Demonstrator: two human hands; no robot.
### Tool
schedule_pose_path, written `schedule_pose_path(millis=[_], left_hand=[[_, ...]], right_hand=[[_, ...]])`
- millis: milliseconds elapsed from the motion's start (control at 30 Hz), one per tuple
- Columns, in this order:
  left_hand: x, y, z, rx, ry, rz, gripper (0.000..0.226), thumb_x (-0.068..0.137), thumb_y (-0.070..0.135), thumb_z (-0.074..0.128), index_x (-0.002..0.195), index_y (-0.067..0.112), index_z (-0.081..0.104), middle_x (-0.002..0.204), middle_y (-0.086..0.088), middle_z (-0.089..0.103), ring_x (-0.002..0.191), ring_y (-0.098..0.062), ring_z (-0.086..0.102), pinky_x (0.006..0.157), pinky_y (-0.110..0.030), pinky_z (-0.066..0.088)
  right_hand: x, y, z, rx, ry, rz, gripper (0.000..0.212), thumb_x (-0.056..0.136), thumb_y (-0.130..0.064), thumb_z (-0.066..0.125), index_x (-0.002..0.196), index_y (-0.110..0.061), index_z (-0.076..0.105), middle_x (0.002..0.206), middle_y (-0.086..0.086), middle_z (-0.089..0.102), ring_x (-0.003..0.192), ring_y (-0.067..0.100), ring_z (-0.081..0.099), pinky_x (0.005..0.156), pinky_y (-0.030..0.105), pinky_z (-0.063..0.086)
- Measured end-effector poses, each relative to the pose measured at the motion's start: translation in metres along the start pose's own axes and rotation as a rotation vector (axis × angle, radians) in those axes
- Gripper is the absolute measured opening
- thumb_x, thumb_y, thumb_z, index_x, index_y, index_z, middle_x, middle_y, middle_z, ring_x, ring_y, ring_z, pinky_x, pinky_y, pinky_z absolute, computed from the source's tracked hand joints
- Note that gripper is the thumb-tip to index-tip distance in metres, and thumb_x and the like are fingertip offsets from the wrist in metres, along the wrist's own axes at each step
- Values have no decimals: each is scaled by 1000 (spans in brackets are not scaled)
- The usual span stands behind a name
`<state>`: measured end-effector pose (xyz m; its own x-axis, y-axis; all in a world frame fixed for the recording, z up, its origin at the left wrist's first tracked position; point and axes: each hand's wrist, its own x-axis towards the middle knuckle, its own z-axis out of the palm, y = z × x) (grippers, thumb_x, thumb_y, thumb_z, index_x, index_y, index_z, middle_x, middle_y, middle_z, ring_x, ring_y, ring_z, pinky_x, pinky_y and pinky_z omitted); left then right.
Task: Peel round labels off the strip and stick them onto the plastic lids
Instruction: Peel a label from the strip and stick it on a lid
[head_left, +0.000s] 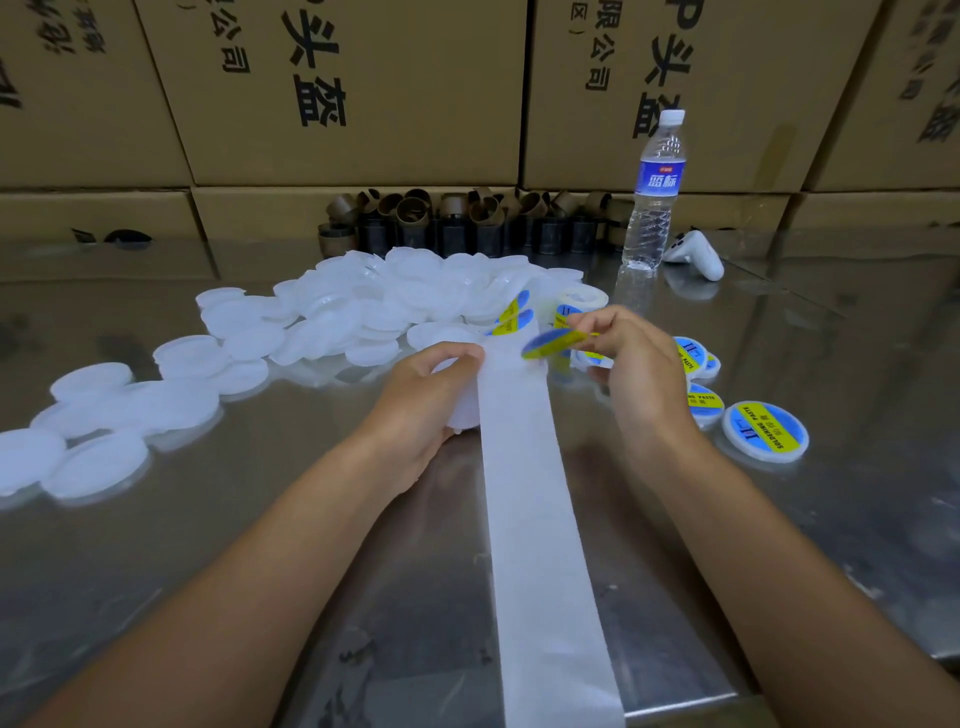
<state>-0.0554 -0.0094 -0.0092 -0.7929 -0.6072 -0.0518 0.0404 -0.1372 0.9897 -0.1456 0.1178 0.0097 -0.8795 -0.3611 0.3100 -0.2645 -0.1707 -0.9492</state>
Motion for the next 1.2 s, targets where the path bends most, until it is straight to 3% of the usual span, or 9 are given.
schedule_pose_path(millis=[100,200,300,400,467,700,867,933,1200], left_hand=[[3,1,-1,-36,93,7,14,97,24,55,95,16,66,101,-5,67,92,-22,64,93,-40,51],[6,4,-3,-180,156,15,7,95,19,55,94,16,62,85,-2,69,67,-15,67,68,-29,53],[7,8,-6,-291,179,64,9,94,18,55,90,16,62,84,-4,65,63,-18,68,64,-26,50],[7,9,-6,-390,65,86,21,98,26,48,91,13,62,94,-10,63,83,-29,68,75,-30,55],[5,10,-5,-417,-27,55,28,99,33,44,92,13,62,93,-11,65,83,-32,69,84,-37,54],[0,8,-2,-285,-254,-5,38,100,45,34,100,17,60,86,-6,72,76,-27,71,69,-36,59],[0,6,-1,-225,-290,-29,41,99,48,32,110,19,59,102,-8,71,91,-31,70,78,-42,55],[0,5,-1,-192,-307,-25,45,100,49,29,113,19,60,105,-8,70,97,-32,68,77,-41,56],[0,4,2,-130,-382,-113,60,98,55,22,113,12,59,94,-9,71,81,-21,70,66,-34,57]], right_hand=[[0,-2,-2,73,13,4,33,85,3,45,76,-24,61,96,-1,63,85,11,58,72,24,39],[-2,-2,-1,58,-35,-58,35,86,5,53,86,-29,61,99,-1,64,84,6,58,67,18,41],[-4,-1,-1,79,-75,-93,38,85,8,55,91,-29,60,99,-1,64,81,1,58,63,10,43],[-4,-1,0,89,-77,-109,42,84,8,56,94,-32,58,96,-3,67,87,2,61,61,10,44],[-5,-1,1,94,-81,-109,45,82,9,58,95,-34,57,91,-3,67,81,2,63,60,12,45],[-10,-3,2,51,-187,-130,39,89,5,53,100,-32,53,79,2,59,71,9,65,68,27,50],[-10,-5,4,55,-295,-87,42,89,9,47,97,-31,55,76,3,56,69,14,61,75,37,51],[-11,-5,5,71,-362,-67,43,89,11,44,97,-29,57,81,11,53,70,17,58,72,34,50],[-14,-2,10,-16,-463,-71,46,88,13,35,85,-23,64,76,14,49,66,17,49,53,20,46]])
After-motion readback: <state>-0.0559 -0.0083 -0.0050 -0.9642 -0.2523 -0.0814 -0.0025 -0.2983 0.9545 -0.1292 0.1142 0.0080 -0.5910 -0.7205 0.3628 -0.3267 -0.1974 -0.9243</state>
